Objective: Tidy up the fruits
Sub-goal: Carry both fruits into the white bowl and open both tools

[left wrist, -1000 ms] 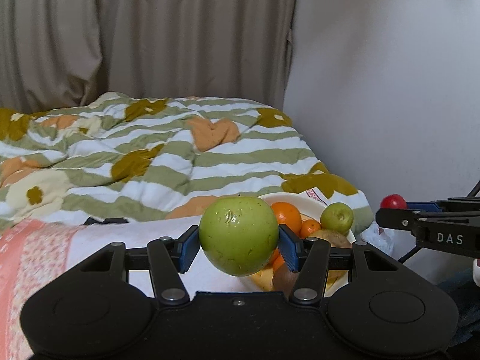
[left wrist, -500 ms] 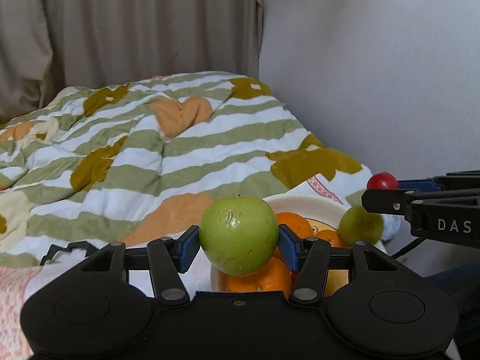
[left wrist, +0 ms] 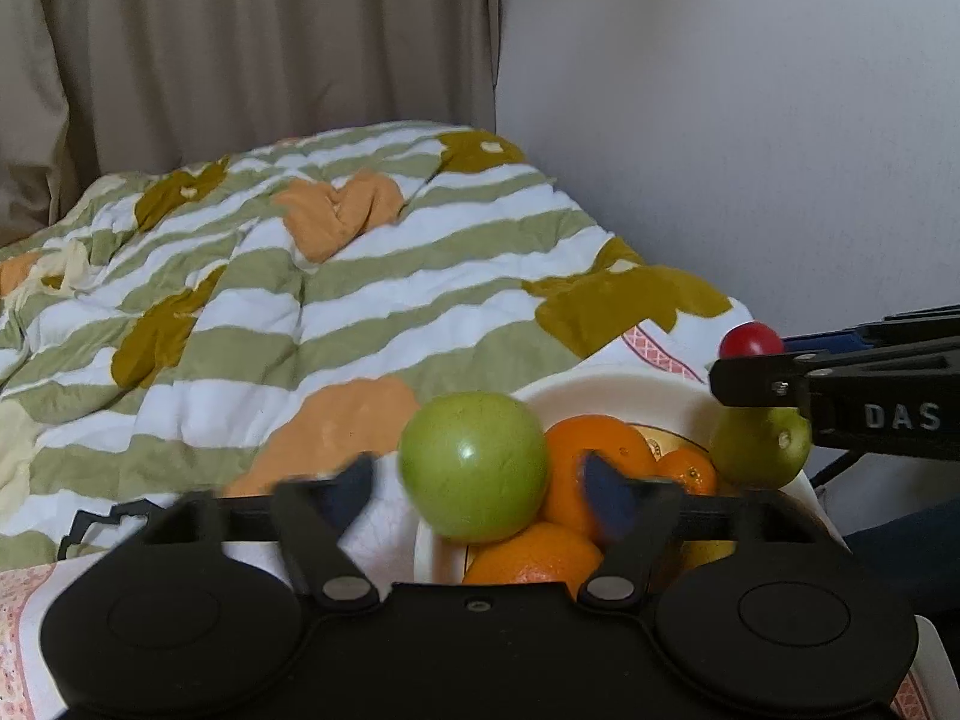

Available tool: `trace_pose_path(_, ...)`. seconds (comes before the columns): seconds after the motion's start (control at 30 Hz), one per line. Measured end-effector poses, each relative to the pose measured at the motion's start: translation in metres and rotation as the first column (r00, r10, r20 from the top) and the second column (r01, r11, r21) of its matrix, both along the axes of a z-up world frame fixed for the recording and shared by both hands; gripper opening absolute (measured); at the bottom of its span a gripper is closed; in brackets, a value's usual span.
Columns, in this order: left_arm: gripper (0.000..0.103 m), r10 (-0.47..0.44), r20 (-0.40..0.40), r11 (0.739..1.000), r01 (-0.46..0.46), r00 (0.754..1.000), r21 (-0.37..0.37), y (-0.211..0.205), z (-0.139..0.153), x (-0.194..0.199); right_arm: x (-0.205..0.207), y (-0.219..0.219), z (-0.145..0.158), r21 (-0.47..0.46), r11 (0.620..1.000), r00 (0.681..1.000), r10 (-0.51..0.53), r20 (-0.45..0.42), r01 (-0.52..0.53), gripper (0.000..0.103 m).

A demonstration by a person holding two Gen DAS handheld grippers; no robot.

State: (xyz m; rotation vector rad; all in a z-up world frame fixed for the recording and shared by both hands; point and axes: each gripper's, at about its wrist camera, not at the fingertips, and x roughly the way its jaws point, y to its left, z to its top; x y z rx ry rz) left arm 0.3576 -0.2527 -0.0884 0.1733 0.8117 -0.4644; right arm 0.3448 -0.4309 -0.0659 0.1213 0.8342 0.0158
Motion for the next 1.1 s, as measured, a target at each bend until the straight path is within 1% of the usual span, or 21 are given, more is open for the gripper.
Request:
trace_pose_path(0.03, 0.091, -0.001, 0.015, 1.0, 0.001, 1.0, 0.0, 0.001, 0.002, -0.002, 0.0, 0.0, 0.0, -0.001, 1.0, 1.0, 0.0, 0.0, 0.0, 0.044)
trace_pose_path(0.13, 0.091, -0.002, 0.022, 1.0, 0.002, 1.0, -0.001, 0.006, 0.006, -0.004, 0.003, 0.003, -0.001, -0.005, 1.0, 1.0, 0.007, -0.002, -0.007, 0.044)
trace_pose_path(0.37, 0.092, 0.047, 0.03, 0.999, -0.046, 0.998, -0.021, 0.025, 0.018, -0.01, 0.015, 0.013, -0.002, -0.014, 0.999, 0.999, 0.043, -0.01, -0.043, 0.044)
trace_pose_path(0.5, 0.094, 0.077, 0.035, 0.997, -0.076, 0.996, -0.028, 0.037, 0.024, -0.016, 0.026, 0.018, -0.011, -0.011, 0.999, 0.998, 0.051, -0.027, -0.052, 0.044)
trace_pose_path(0.67, 0.095, 0.098, 0.036, 0.995, -0.097, 0.995, -0.021, 0.046, 0.026, -0.023, 0.037, 0.018, -0.025, 0.0, 0.999, 0.998, 0.038, -0.059, -0.038, 0.044)
trace_pose_path(0.8, 0.095, 0.119, 0.03, 0.993, -0.118, 0.992, -0.024, 0.054, 0.025, -0.027, 0.039, 0.018, -0.029, 0.005, 1.0, 0.998, 0.03, -0.063, -0.029, 0.046)
trace_pose_path(0.87, 0.095, 0.127, 0.03, 0.992, -0.126, 0.991, -0.025, 0.057, 0.025, -0.03, 0.038, 0.018, -0.028, 0.013, 0.999, 0.998, 0.037, -0.054, -0.037, 0.05)
trace_pose_path(0.9, 0.095, 0.131, 0.031, 0.991, -0.13, 0.991, -0.025, 0.059, 0.025, -0.031, 0.037, 0.018, -0.027, 0.013, 0.999, 0.998, 0.041, -0.048, -0.041, 0.055)
trace_pose_path(0.93, 0.095, 0.134, 0.032, 0.991, -0.133, 0.99, -0.025, 0.06, 0.026, -0.033, 0.036, 0.019, -0.025, 0.011, 0.999, 0.998, 0.041, -0.039, -0.041, 0.066)
trace_pose_path(0.97, 0.095, 0.136, 0.033, 0.99, -0.136, 0.99, -0.026, 0.061, 0.027, -0.034, 0.034, 0.019, -0.022, 0.01, 0.999, 0.999, 0.038, -0.027, -0.038, 0.074)
trace_pose_path(1.0, 0.095, 0.139, 0.035, 0.99, -0.138, 0.99, -0.028, 0.062, 0.028, -0.036, 0.031, 0.019, -0.02, 0.01, 0.999, 0.999, 0.031, -0.012, -0.031, 0.091)
trace_pose_path(1.03, 0.095, 0.143, 0.036, 0.989, -0.142, 0.989, -0.03, 0.063, 0.029, -0.038, 0.028, 0.018, -0.017, 0.012, 1.0, 1.0, 0.025, 0.003, -0.025, 0.101)
trace_pose_path(1.1, 0.095, 0.149, 0.042, 0.988, -0.148, 0.988, -0.032, 0.065, 0.032, -0.042, 0.022, 0.018, -0.011, 0.018, 1.0, 0.999, 0.023, 0.023, -0.024, 0.102)
